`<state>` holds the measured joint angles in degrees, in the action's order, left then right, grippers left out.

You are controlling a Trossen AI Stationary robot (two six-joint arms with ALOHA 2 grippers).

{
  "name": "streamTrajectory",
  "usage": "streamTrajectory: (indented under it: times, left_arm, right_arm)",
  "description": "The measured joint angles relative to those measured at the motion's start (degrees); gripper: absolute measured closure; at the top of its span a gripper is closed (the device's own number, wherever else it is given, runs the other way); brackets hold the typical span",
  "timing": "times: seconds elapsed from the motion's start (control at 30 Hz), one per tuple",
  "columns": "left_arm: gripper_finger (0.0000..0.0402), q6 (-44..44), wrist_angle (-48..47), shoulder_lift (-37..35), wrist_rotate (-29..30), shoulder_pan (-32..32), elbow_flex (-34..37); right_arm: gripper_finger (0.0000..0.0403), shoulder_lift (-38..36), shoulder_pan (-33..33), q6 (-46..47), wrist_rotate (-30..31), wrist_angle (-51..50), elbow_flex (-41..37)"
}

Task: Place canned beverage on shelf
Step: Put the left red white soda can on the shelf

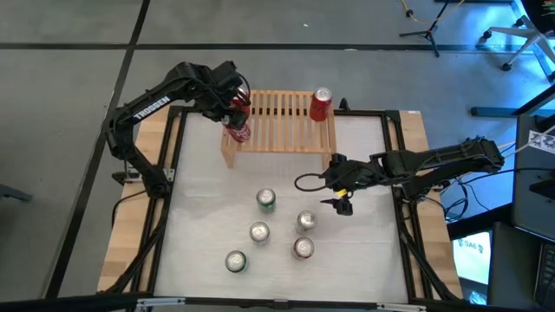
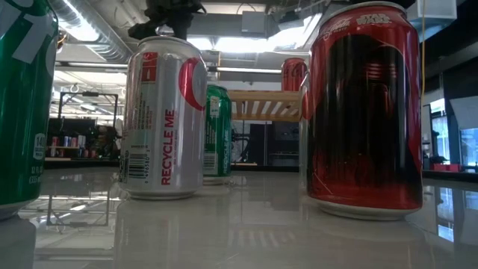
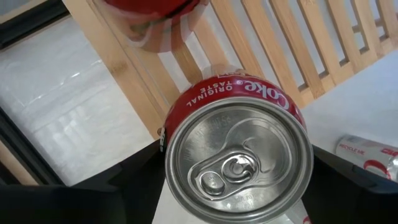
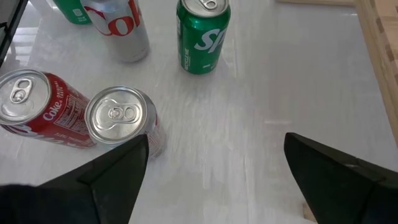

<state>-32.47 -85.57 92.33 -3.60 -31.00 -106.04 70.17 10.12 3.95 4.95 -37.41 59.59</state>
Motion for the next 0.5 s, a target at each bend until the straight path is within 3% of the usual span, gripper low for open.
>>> streamTrajectory:
  times: [0.5]
  left_arm:
    - [0.0094,0.0,0.2,0.0,-0.2,0.0,0.0]
  right_arm:
    - [0.0033,0.0,0.0,0.0,0.0,0.0,0.0]
